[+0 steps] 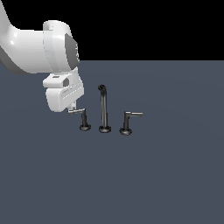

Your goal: Turn on the faucet by rotating a designated handle.

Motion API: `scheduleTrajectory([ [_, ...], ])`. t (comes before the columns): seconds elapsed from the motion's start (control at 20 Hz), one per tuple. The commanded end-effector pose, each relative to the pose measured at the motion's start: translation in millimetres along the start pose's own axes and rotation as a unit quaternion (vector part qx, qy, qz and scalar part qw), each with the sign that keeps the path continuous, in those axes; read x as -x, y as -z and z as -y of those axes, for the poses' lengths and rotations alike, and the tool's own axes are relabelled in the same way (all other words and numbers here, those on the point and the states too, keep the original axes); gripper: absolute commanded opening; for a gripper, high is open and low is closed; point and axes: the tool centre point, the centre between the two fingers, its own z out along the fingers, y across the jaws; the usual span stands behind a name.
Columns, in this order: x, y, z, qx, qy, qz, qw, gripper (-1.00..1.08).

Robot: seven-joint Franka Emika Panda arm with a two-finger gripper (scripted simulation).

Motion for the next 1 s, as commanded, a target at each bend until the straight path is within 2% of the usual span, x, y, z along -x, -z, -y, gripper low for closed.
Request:
scheduleTrajectory([
  [0.0, -1.7, 0.1, -14.0, 0.007, 0.002, -0.002, 1.0, -1.0],
  [0.4, -4.9, 0.6, -35.4, 0.01, 0.003, -0.001, 0.9999, -1.0],
  [0.45, -7.6, 0.3, -27.1, 0.004, 0.001, -0.003, 1.0, -1.0],
  [0.95, -35.5, 0.7, -48.3, 0.008, 0.003, -0.001, 1.0, -1.0],
])
